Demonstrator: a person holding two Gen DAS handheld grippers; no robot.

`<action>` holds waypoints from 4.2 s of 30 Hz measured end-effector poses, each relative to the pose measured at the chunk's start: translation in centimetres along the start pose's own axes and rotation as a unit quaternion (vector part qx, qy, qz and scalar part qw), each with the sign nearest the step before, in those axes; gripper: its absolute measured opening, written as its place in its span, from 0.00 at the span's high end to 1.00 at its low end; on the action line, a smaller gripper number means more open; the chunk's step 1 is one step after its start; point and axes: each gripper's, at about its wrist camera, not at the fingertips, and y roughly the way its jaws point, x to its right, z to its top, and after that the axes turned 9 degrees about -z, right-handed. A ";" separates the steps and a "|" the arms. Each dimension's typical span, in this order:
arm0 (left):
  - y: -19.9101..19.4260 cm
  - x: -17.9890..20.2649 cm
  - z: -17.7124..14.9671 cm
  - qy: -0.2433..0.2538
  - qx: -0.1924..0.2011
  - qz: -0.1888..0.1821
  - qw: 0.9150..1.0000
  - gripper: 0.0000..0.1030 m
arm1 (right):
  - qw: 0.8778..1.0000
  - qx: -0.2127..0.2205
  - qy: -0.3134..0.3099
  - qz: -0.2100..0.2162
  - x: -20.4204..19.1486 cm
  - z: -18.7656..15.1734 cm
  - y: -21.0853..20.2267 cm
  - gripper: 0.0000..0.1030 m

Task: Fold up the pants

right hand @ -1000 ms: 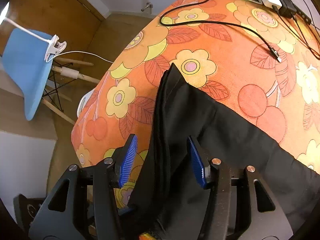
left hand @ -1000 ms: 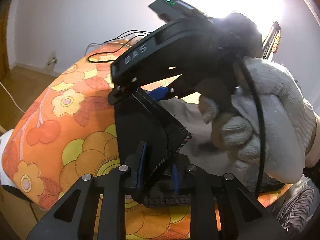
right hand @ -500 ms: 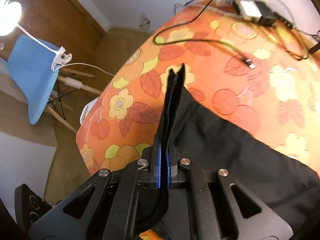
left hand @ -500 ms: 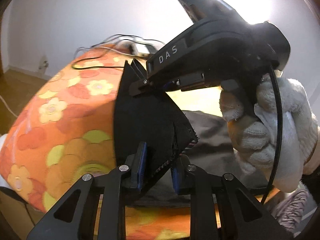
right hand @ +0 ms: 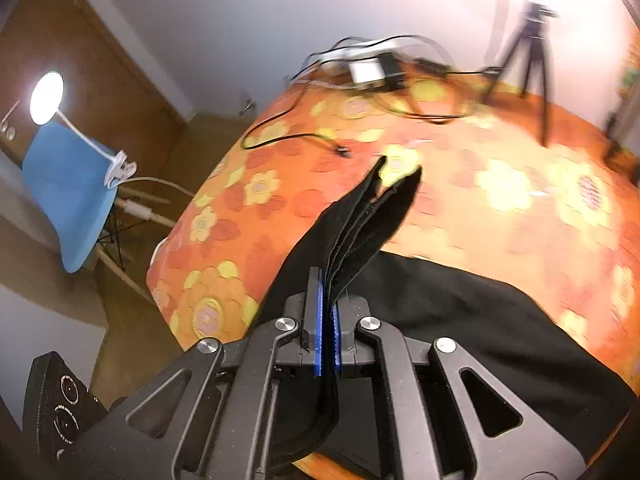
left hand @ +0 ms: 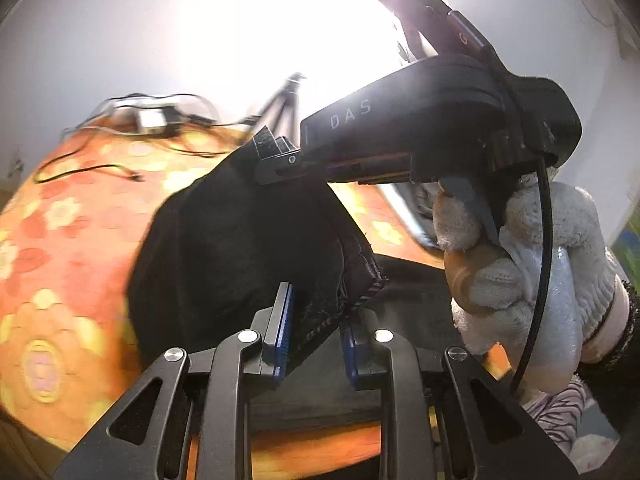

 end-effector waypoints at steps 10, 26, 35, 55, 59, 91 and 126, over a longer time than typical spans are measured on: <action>8.3 9.3 -1.3 0.036 -0.048 -0.088 0.994 0.80 | 0.996 0.014 0.077 -0.049 14.2 -6.5 -5.6 0.96; 11.8 10.8 -3.2 0.036 -0.158 -0.132 0.978 0.68 | 0.982 -0.012 0.168 -0.085 27.7 -16.1 -3.3 0.96; 3.0 -0.6 -2.0 -0.057 -0.083 -0.007 0.995 0.66 | 0.984 -0.035 0.146 -0.094 28.0 -16.6 -2.9 0.80; 4.5 -3.1 -6.3 -0.081 -0.122 -0.010 0.989 0.56 | 0.997 0.032 -0.065 -0.013 13.8 -4.1 -2.0 0.37; 4.3 -3.8 -6.5 -0.102 -0.113 -0.021 0.988 0.56 | 0.997 0.005 -0.072 0.016 12.0 -1.7 2.7 0.37; 4.0 -4.2 -6.9 -0.079 -0.129 0.011 0.988 0.46 | 0.990 -0.053 -0.130 -0.022 7.2 -0.6 11.1 0.86; 3.5 -2.1 -9.4 -0.048 -0.144 -0.015 0.988 0.91 | 0.994 -0.017 -0.090 -0.059 8.2 0.3 11.3 0.92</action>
